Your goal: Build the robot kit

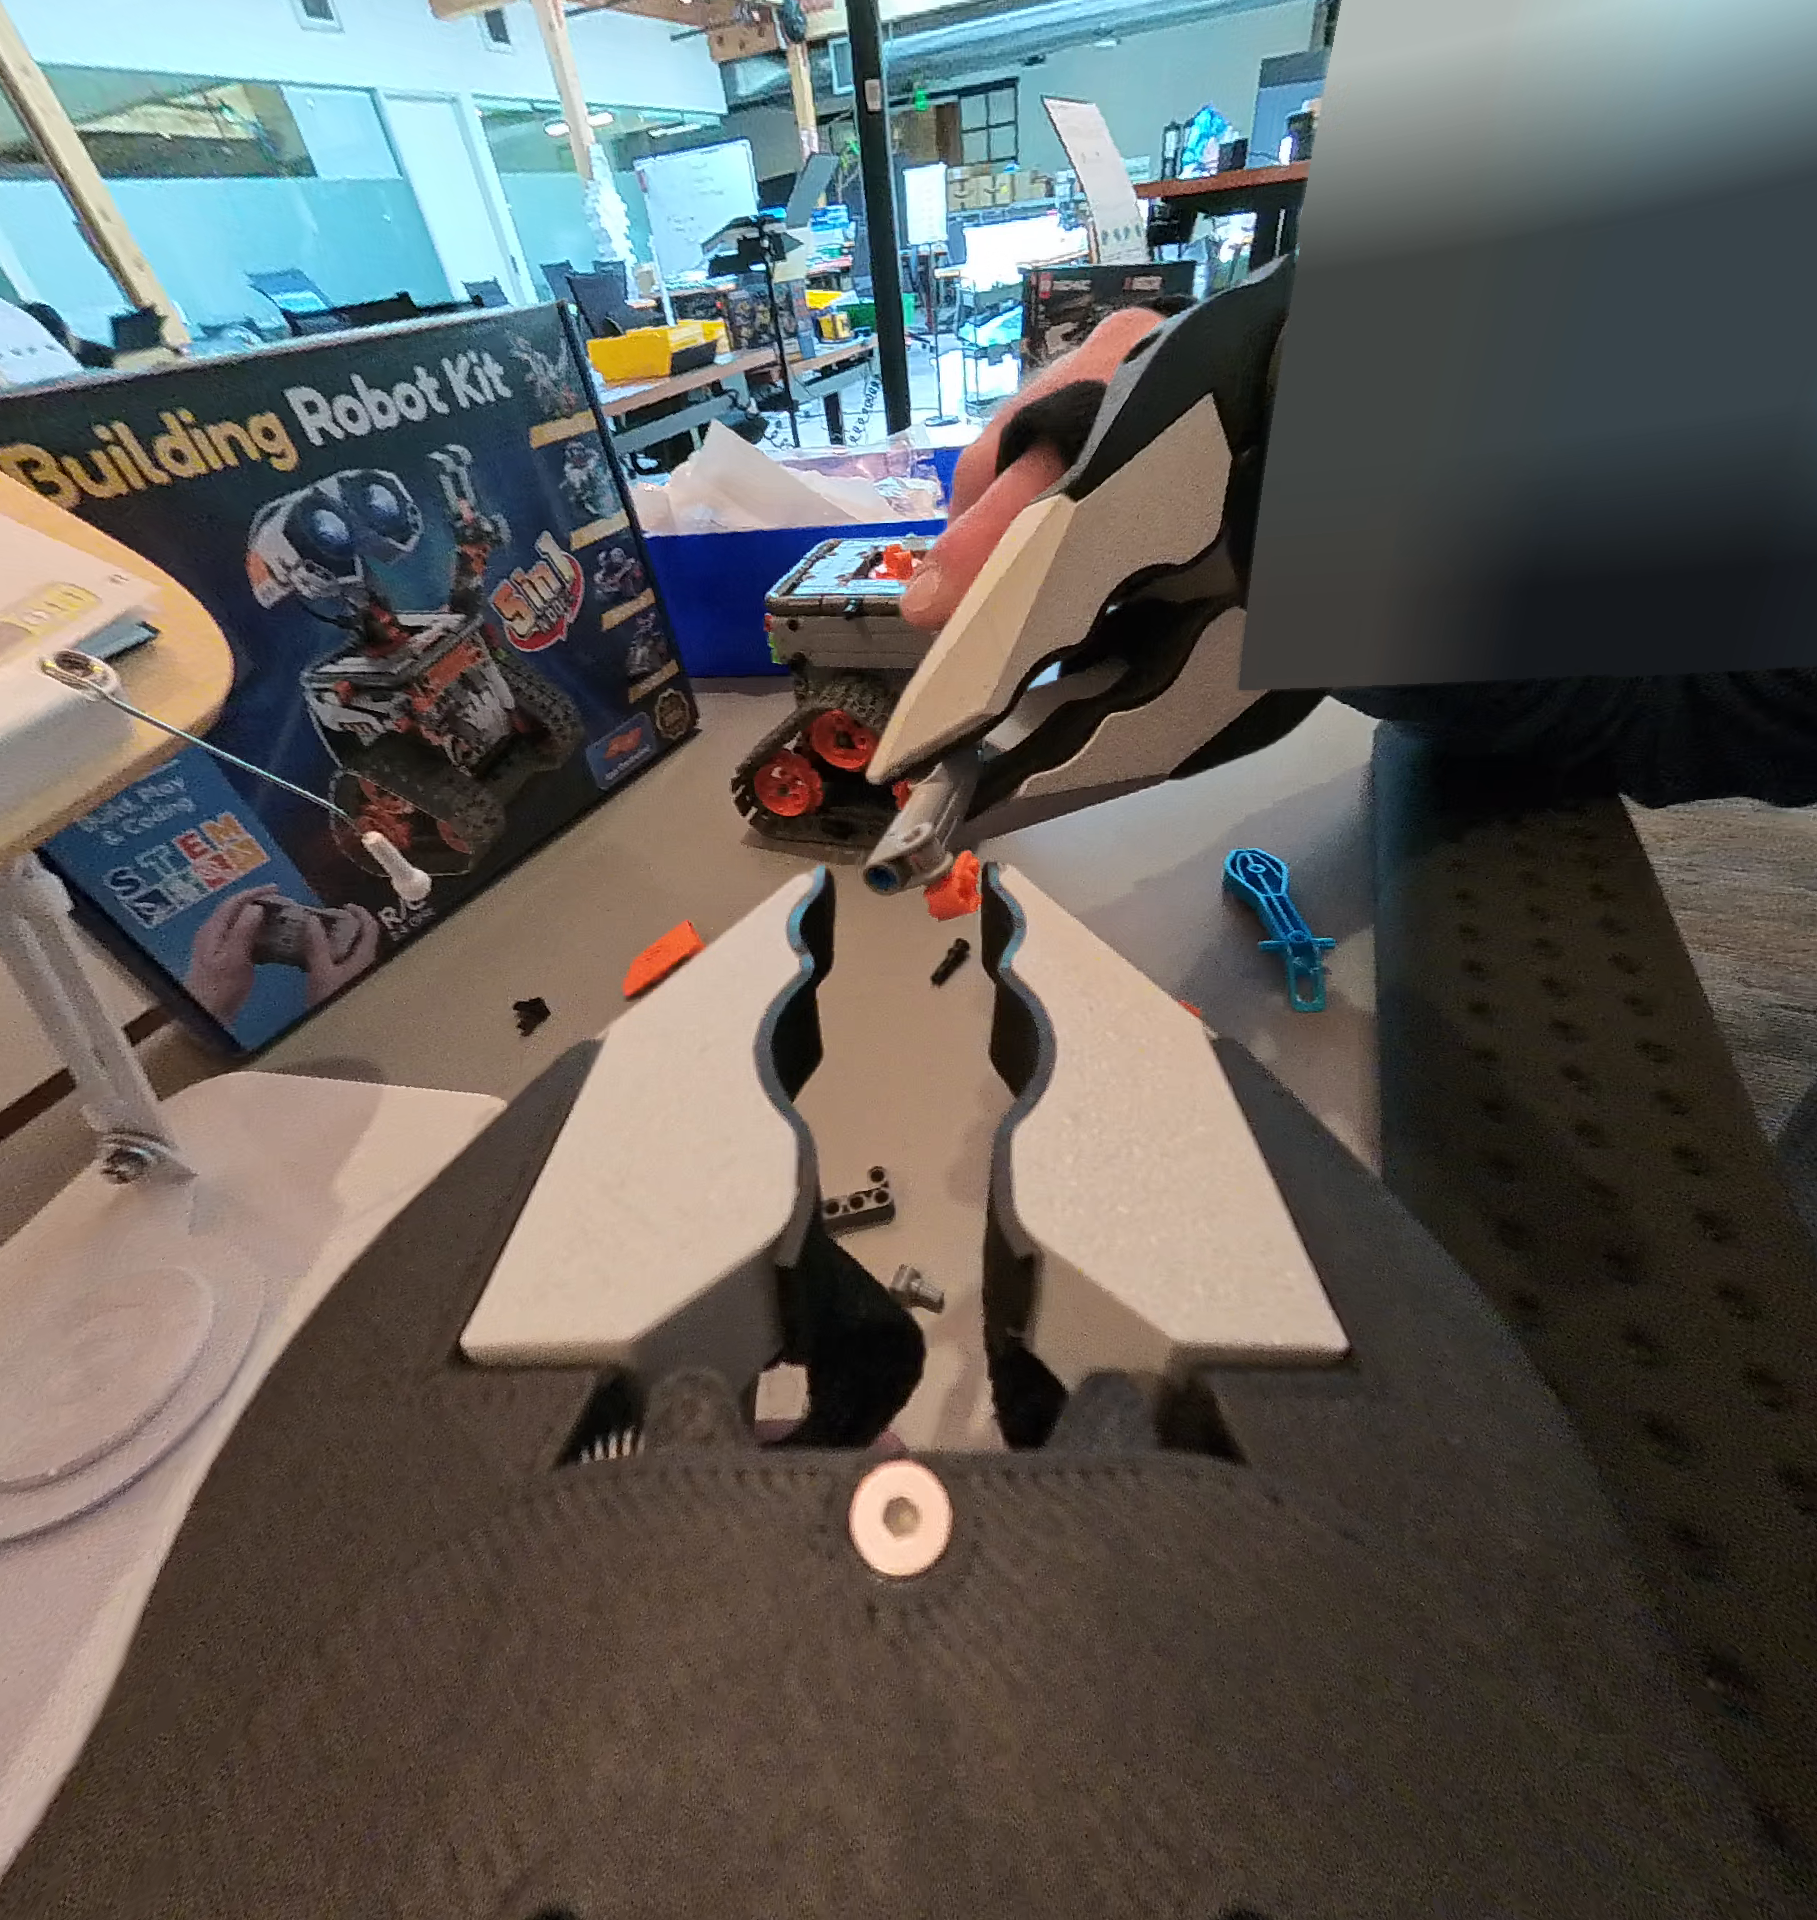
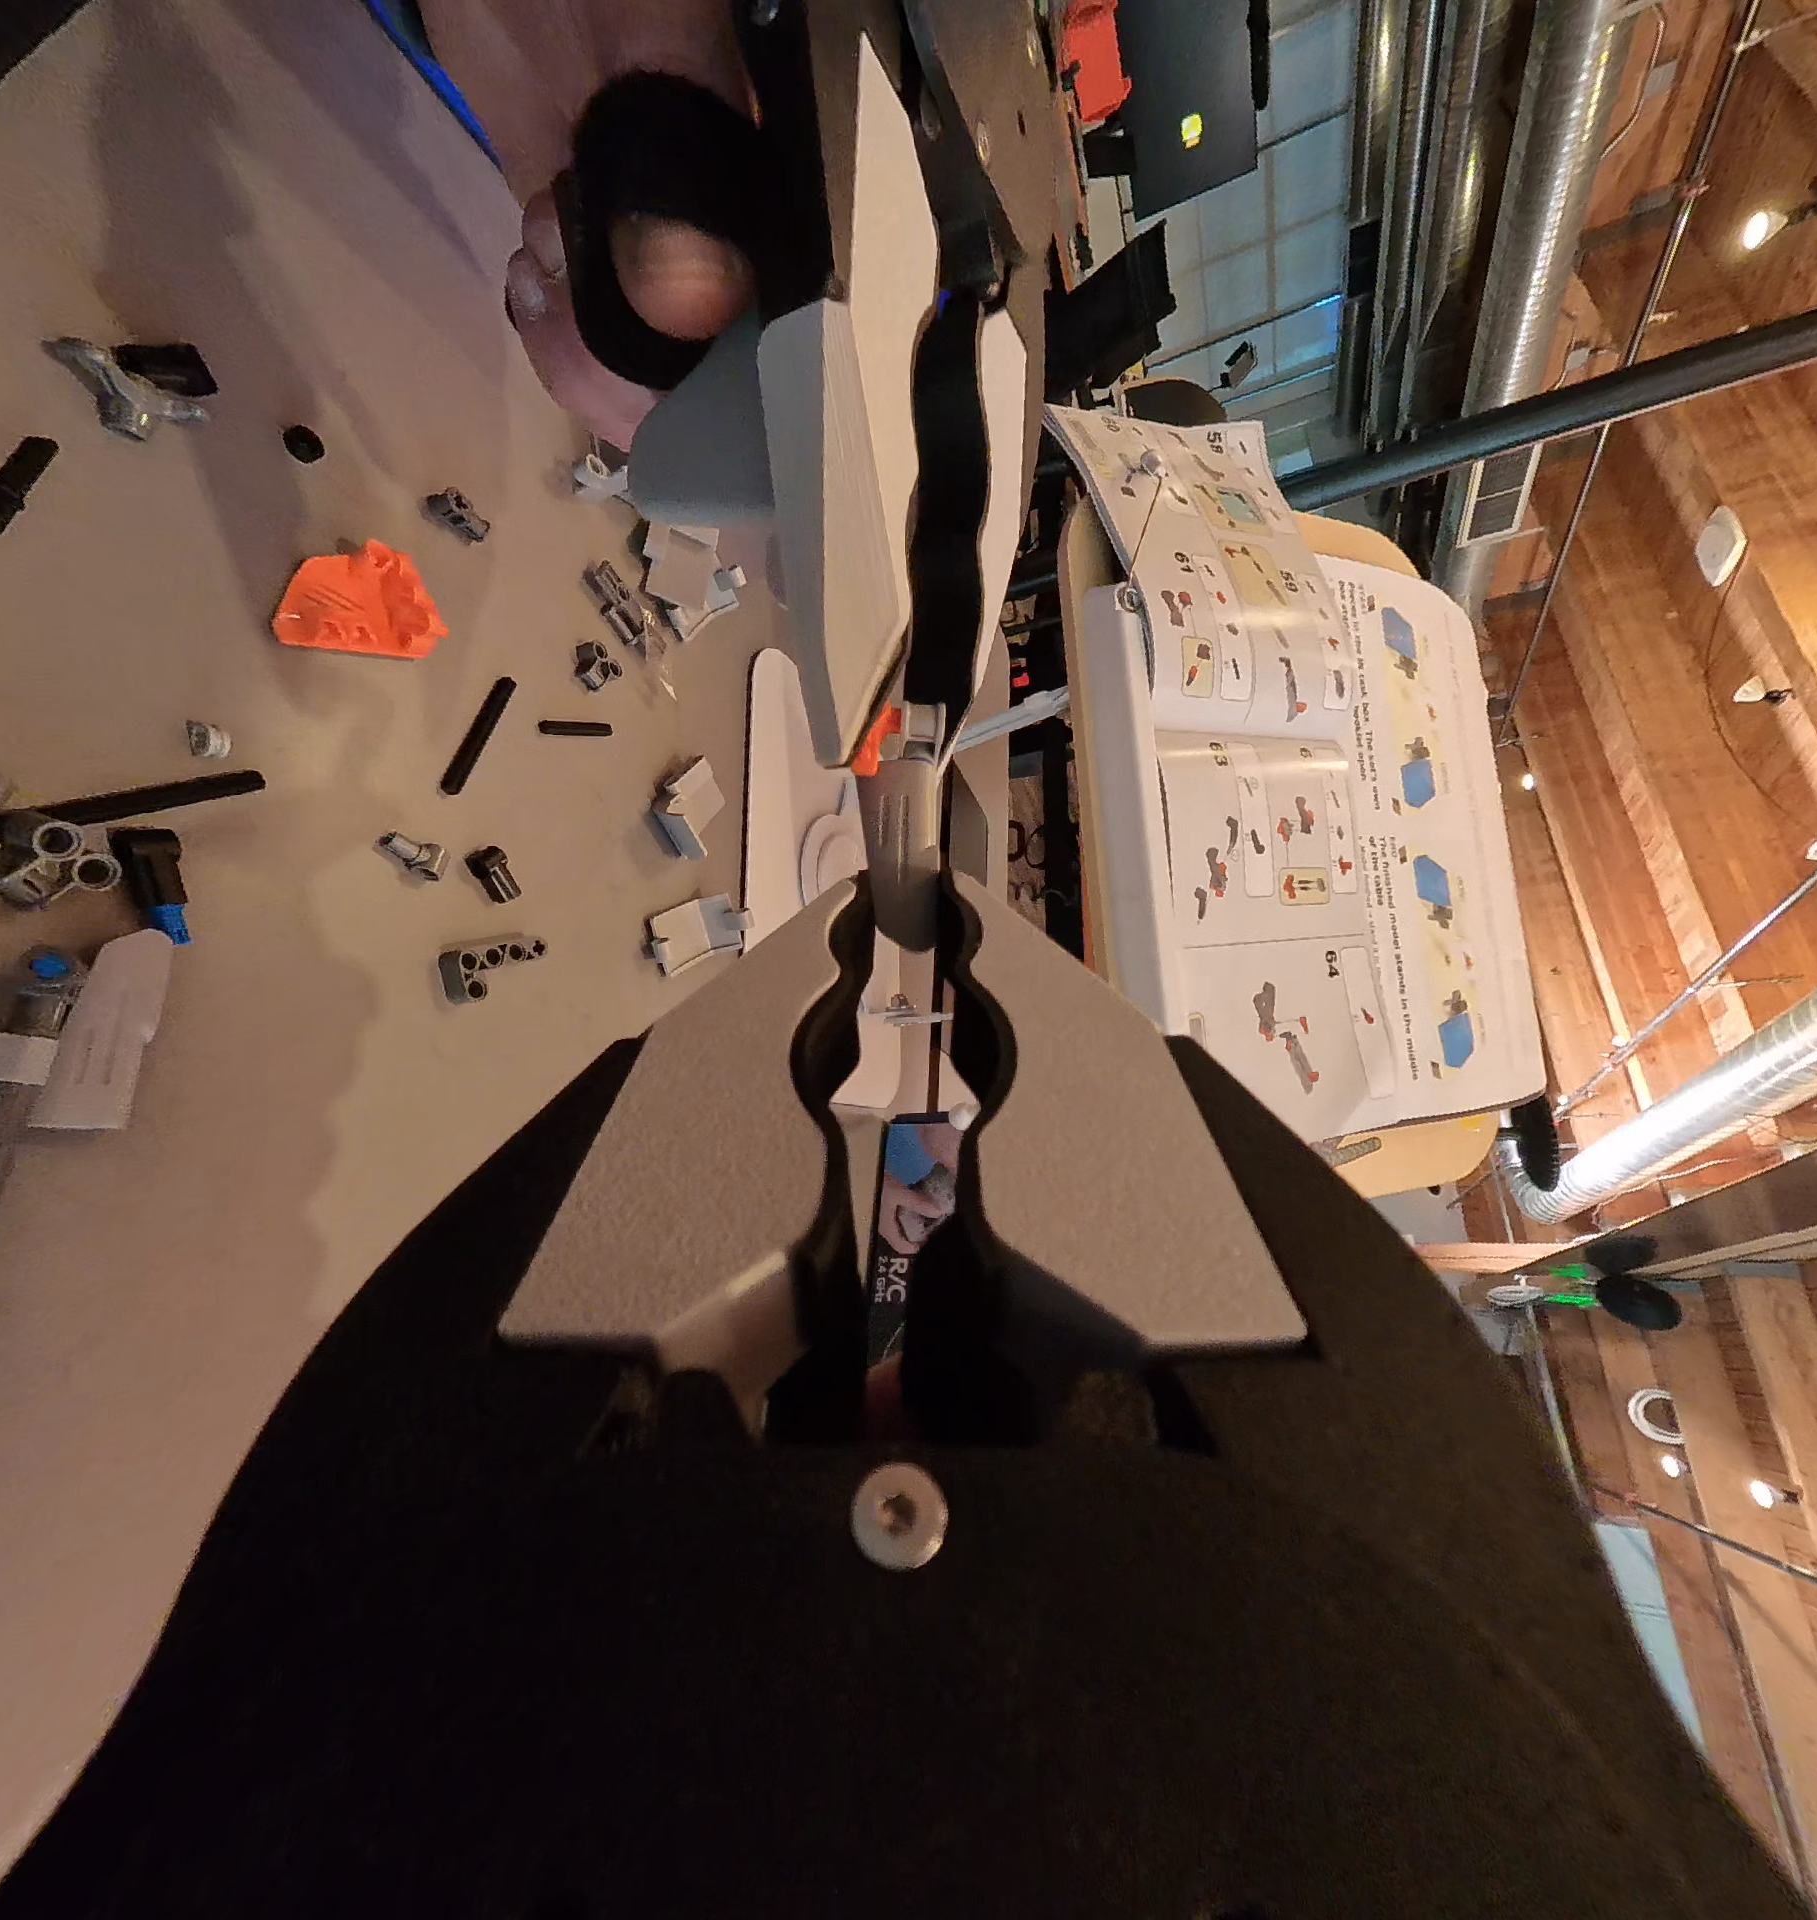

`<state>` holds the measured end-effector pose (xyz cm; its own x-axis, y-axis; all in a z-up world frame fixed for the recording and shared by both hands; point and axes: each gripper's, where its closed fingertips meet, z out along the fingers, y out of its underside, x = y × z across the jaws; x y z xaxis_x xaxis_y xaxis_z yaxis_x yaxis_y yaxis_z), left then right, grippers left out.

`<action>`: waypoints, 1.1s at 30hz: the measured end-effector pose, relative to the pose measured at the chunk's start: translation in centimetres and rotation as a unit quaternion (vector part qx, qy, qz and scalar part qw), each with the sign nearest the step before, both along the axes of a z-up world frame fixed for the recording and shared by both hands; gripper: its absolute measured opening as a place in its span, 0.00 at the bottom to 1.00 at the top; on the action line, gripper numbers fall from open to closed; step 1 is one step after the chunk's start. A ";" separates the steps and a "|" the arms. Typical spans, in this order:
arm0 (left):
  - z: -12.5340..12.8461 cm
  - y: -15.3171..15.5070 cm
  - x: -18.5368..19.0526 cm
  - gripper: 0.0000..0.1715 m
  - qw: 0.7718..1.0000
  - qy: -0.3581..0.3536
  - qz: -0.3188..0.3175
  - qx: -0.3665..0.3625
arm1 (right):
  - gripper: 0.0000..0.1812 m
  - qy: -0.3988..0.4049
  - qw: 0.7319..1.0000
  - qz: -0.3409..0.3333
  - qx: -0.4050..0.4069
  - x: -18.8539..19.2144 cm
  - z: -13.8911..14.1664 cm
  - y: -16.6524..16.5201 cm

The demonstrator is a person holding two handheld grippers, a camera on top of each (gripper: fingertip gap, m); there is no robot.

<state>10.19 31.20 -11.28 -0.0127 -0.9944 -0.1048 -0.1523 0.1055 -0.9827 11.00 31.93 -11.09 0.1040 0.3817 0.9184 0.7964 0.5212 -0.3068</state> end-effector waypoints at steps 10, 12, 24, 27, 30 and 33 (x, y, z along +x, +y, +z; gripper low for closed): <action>0.1 0.4 0.1 0.12 1.000 -0.011 0.009 0.016 | 0.11 0.018 1.000 -0.003 -0.011 0.2 0.2 0.2; 0.1 0.9 0.0 0.12 0.999 -0.010 0.022 0.033 | 0.15 0.042 0.998 -0.006 -0.043 0.8 0.6 0.3; -0.5 2.2 0.1 0.12 0.996 0.015 0.062 0.058 | 0.14 0.102 0.963 -0.086 -0.235 7.6 0.0 -1.5; -0.9 2.3 0.2 0.12 0.996 0.024 0.062 0.056 | 0.16 0.102 0.936 -0.069 -0.329 7.5 -2.8 -3.9; -1.5 2.2 0.4 0.12 0.996 0.037 0.061 0.058 | 0.16 0.069 0.916 -0.065 -0.390 6.8 -6.4 -5.6; -1.8 2.0 0.6 0.12 0.996 0.043 0.058 0.059 | 0.20 0.058 0.882 -0.064 -0.462 6.2 -9.7 -7.1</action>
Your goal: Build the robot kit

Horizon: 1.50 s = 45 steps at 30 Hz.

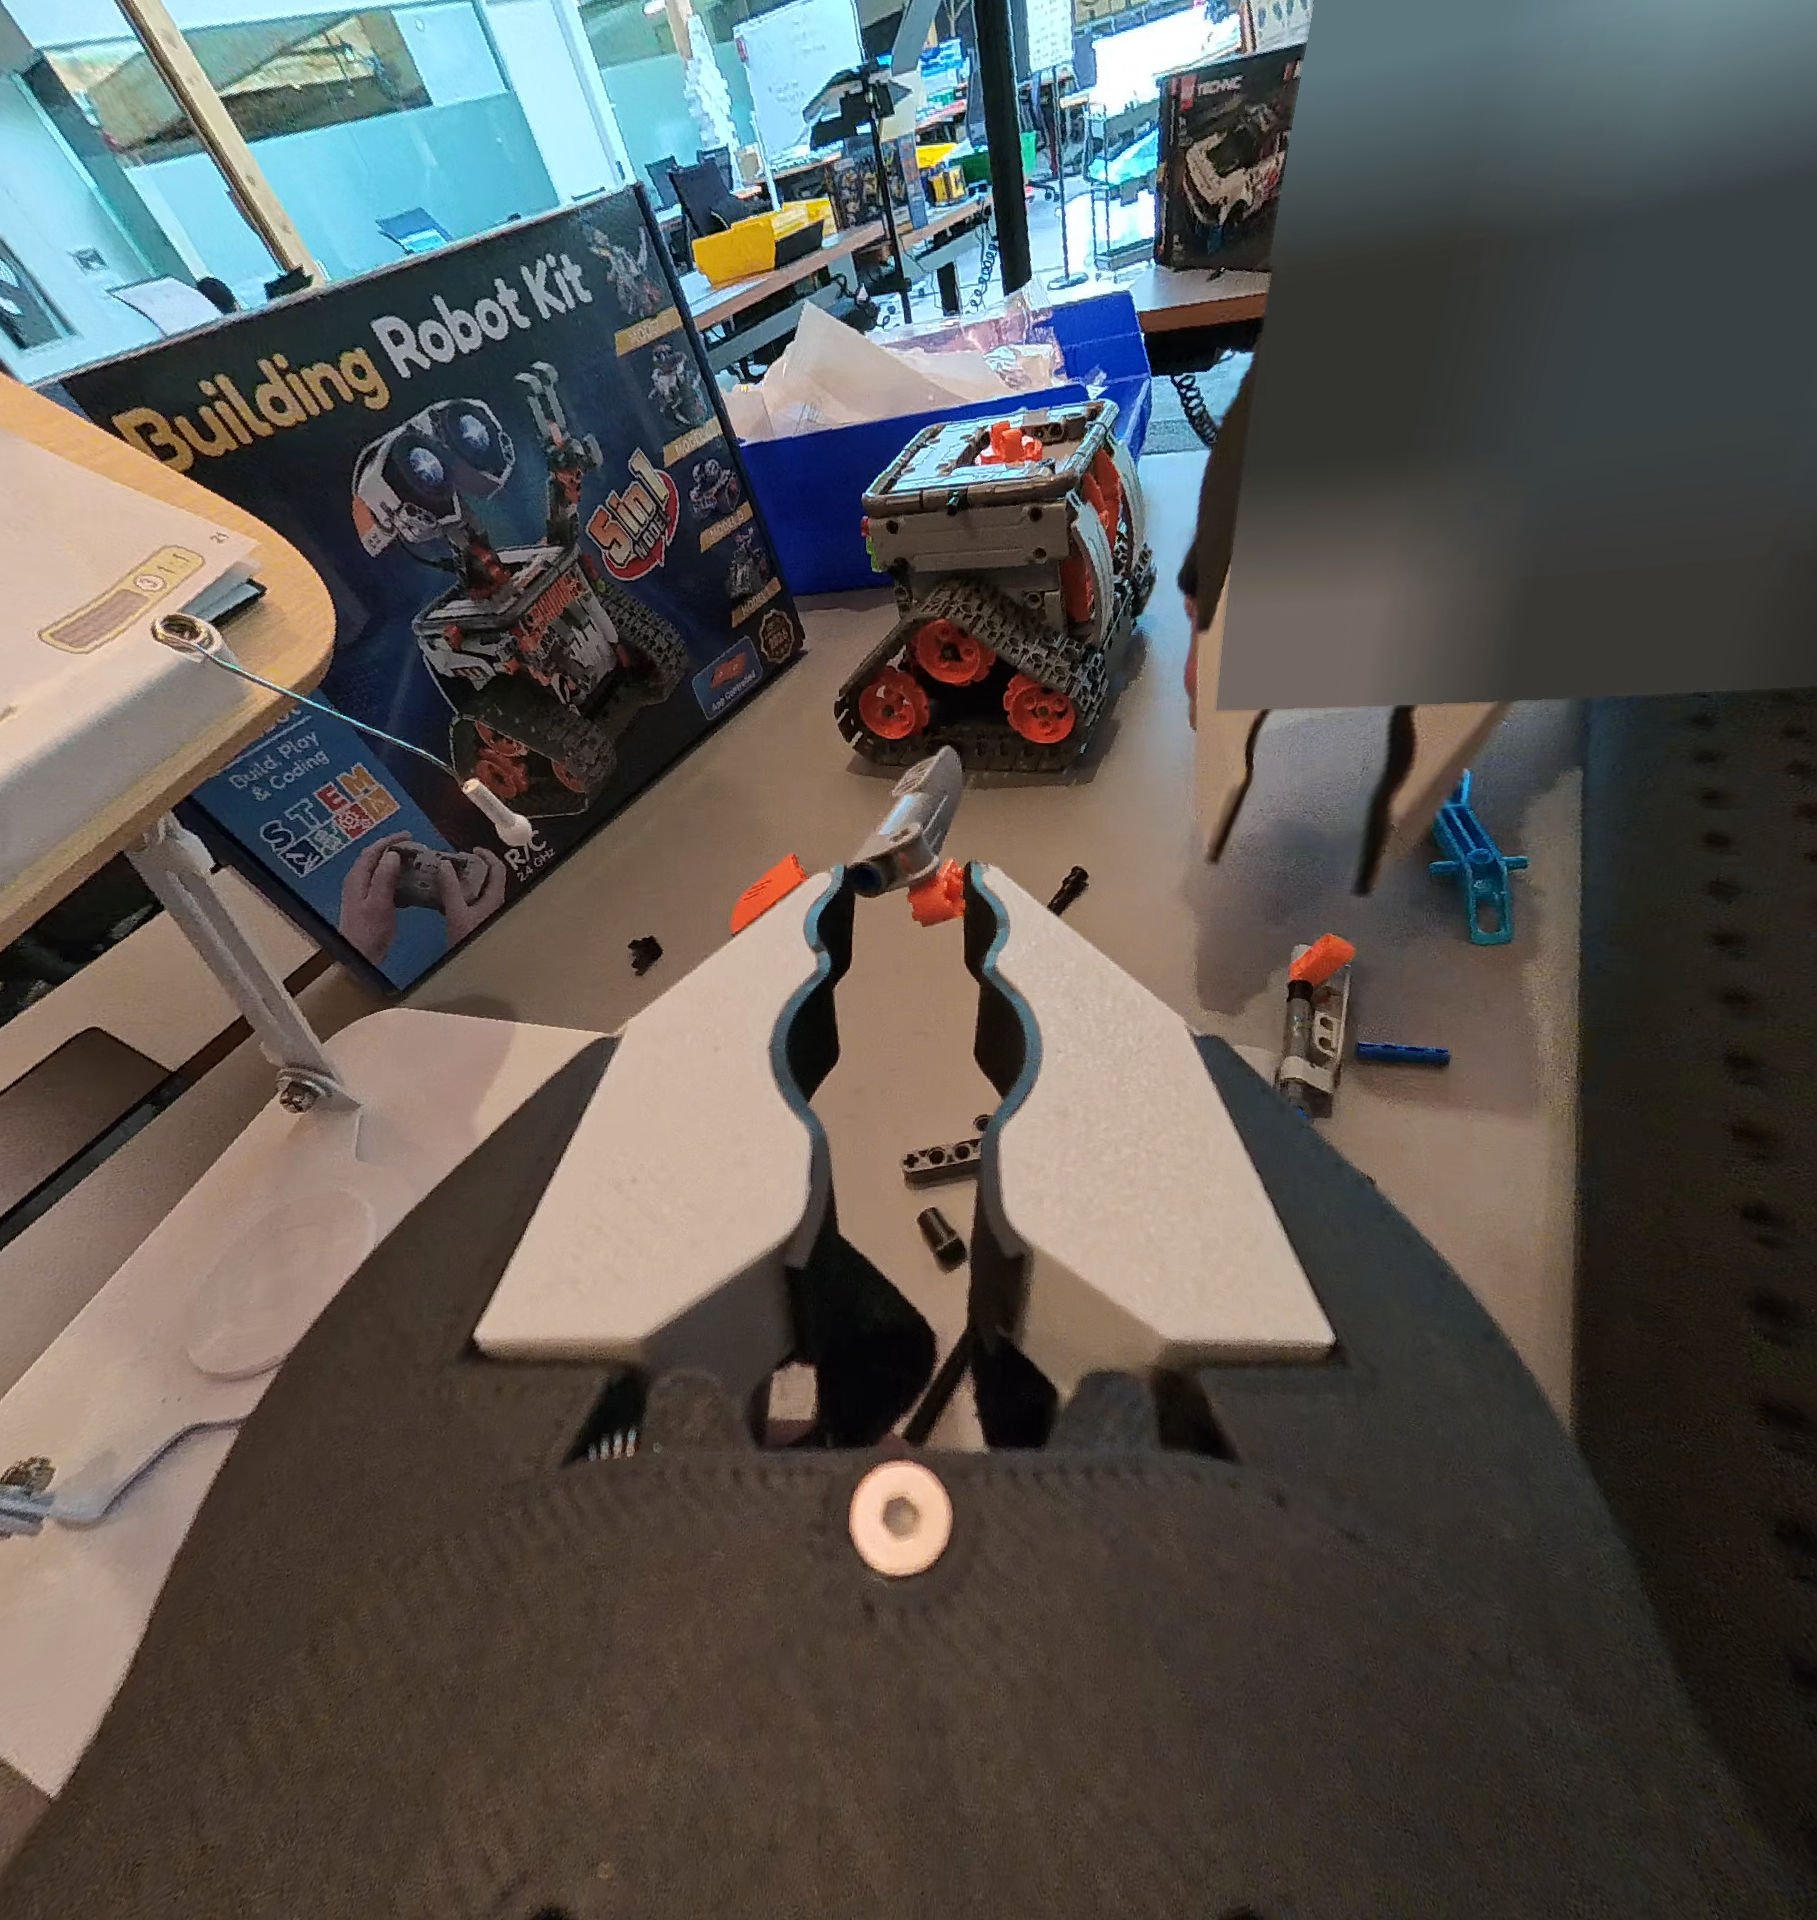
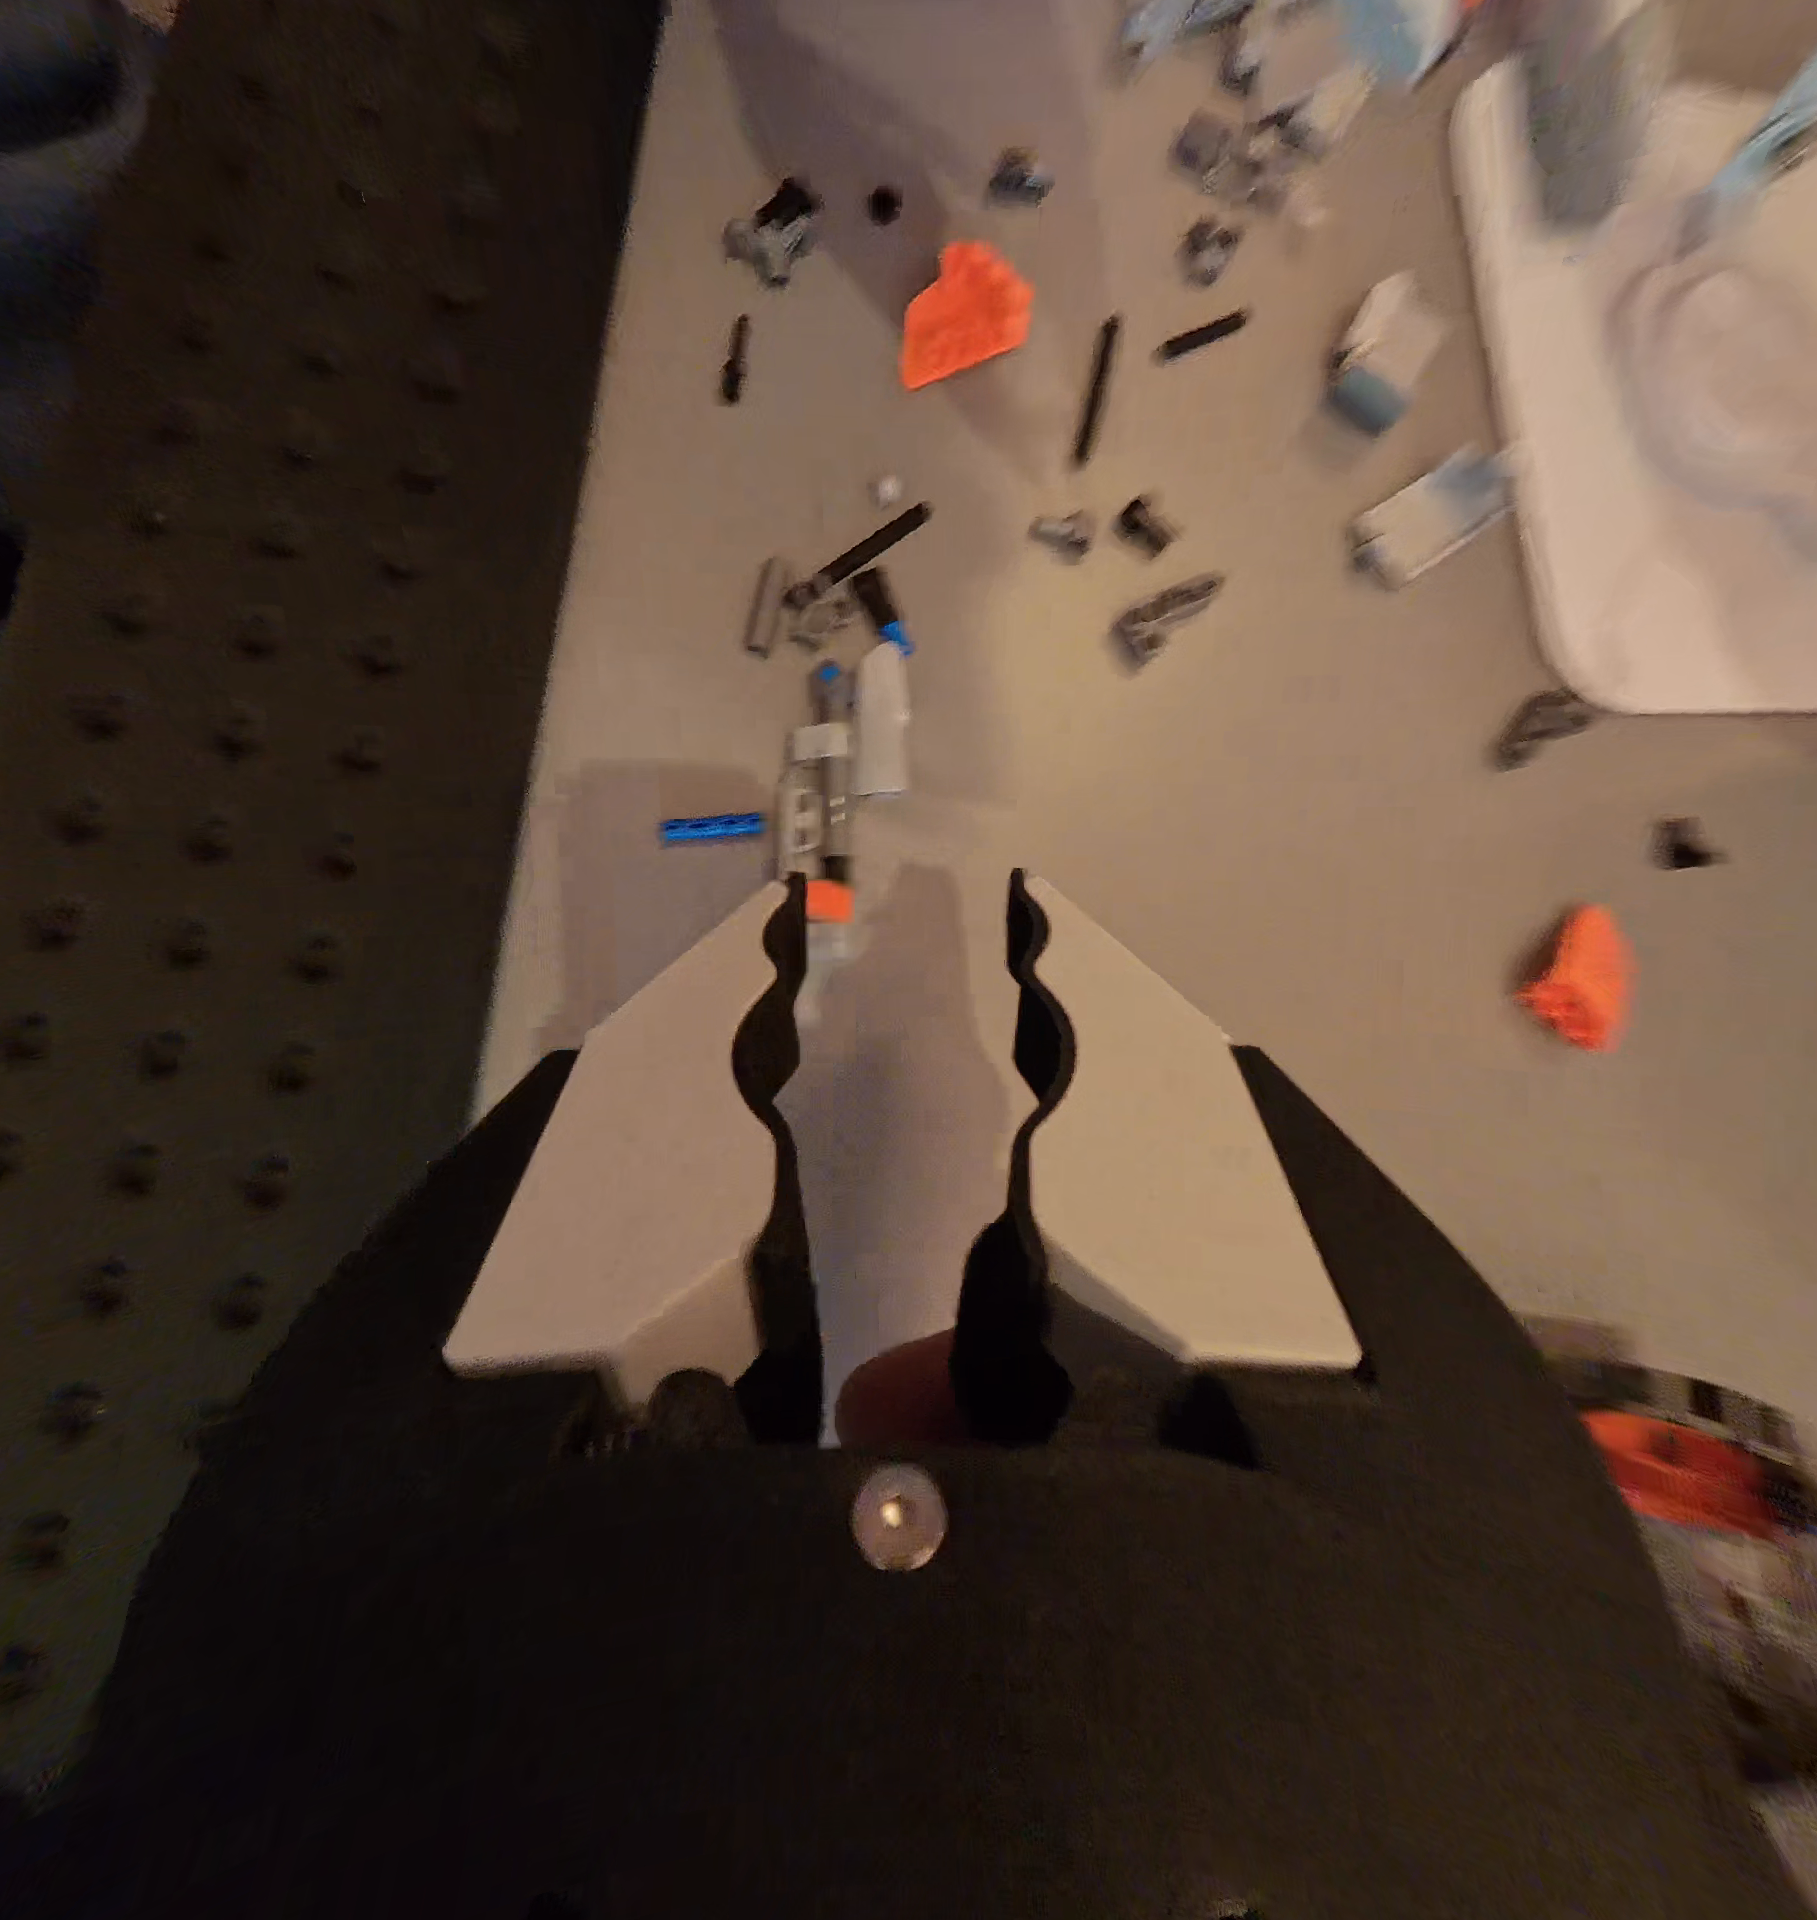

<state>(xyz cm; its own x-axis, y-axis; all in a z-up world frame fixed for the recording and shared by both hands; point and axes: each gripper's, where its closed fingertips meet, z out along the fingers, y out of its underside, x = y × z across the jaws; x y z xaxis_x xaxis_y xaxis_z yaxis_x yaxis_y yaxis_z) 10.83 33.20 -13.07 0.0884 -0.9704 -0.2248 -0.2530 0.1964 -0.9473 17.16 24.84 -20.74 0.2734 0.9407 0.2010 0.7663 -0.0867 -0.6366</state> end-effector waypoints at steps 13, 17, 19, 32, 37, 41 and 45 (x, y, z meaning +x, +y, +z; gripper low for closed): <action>-0.4 -0.4 0.2 0.12 1.000 0.008 -0.008 -0.001 | 0.07 -0.010 0.998 0.009 -0.061 -0.7 -4.9 -0.7; -0.1 0.2 -0.1 0.12 1.000 -0.001 0.003 -0.008 | 0.07 -0.011 0.999 0.008 -0.044 -0.7 -4.9 -0.1; 0.1 0.7 -0.2 0.12 1.000 -0.009 0.014 -0.011 | 0.07 -0.005 1.000 0.008 -0.010 -0.7 -4.2 0.7; 0.0 2.0 -0.2 0.12 0.998 -0.020 0.031 -0.043 | 0.07 -0.072 0.961 -0.048 0.262 0.9 0.6 6.3; -0.2 2.5 0.0 0.12 0.997 -0.026 0.026 -0.062 | 0.07 -0.063 0.951 -0.075 0.294 1.5 2.0 7.2; -0.2 2.3 0.0 0.12 0.997 -0.030 0.022 -0.069 | 0.07 -0.060 0.939 -0.088 0.327 1.9 3.1 7.7; -0.4 2.3 0.1 0.12 0.997 -0.028 0.021 -0.073 | 0.07 -0.057 0.927 -0.098 0.357 2.2 4.1 8.1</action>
